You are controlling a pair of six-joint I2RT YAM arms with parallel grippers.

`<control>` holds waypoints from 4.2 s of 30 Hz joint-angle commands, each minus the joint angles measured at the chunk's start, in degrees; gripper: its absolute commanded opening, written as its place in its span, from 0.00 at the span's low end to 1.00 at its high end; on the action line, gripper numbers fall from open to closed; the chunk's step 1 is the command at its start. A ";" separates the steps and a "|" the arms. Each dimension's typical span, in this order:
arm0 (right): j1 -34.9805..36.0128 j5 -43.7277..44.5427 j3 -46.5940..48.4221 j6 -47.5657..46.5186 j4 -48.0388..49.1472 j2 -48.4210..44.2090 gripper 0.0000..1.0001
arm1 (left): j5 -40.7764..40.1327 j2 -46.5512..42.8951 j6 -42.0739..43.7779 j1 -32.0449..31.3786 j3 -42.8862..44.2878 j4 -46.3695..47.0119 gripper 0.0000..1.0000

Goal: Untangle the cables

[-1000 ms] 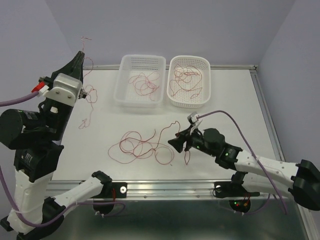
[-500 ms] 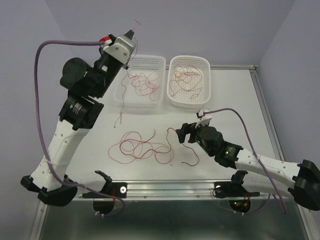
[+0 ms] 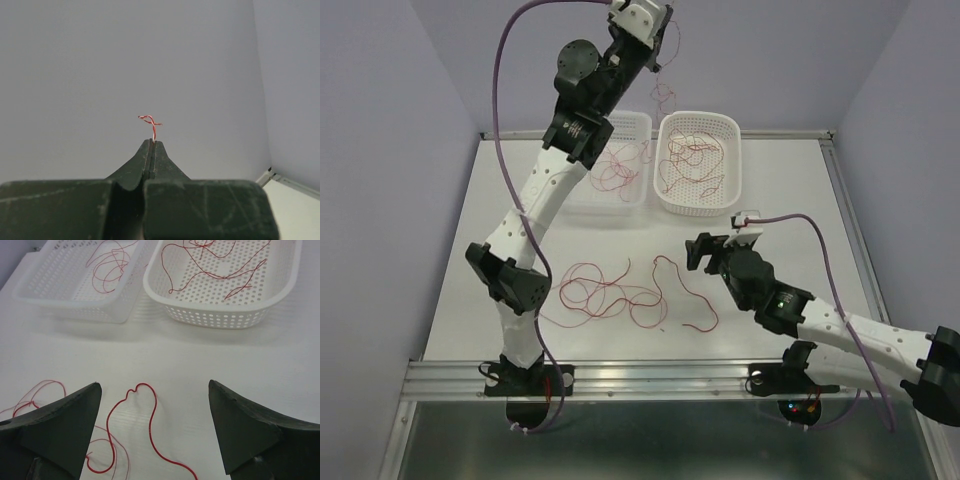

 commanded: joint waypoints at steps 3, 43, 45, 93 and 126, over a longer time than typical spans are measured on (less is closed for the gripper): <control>0.28 5.71 3.72 -0.07 0.98 -1.37 0.92 | 4.31 5.71 -9.40 0.60 4.35 16.32 0.00; 0.19 11.34 1.52 -3.58 -1.21 -14.29 0.89 | 9.07 15.49 -5.92 2.63 2.15 32.85 0.00; 0.28 11.16 1.61 -3.50 -1.21 -14.12 0.89 | 9.25 13.13 -2.77 1.93 1.01 32.94 0.00; -33.29 -55.72 48.62 -9.65 32.70 53.64 0.91 | 8.80 3.18 21.86 -8.89 -6.55 38.48 0.00; -33.29 -53.45 52.33 -12.90 25.07 40.55 0.01 | 4.33 5.82 24.06 -7.40 -8.21 39.79 0.00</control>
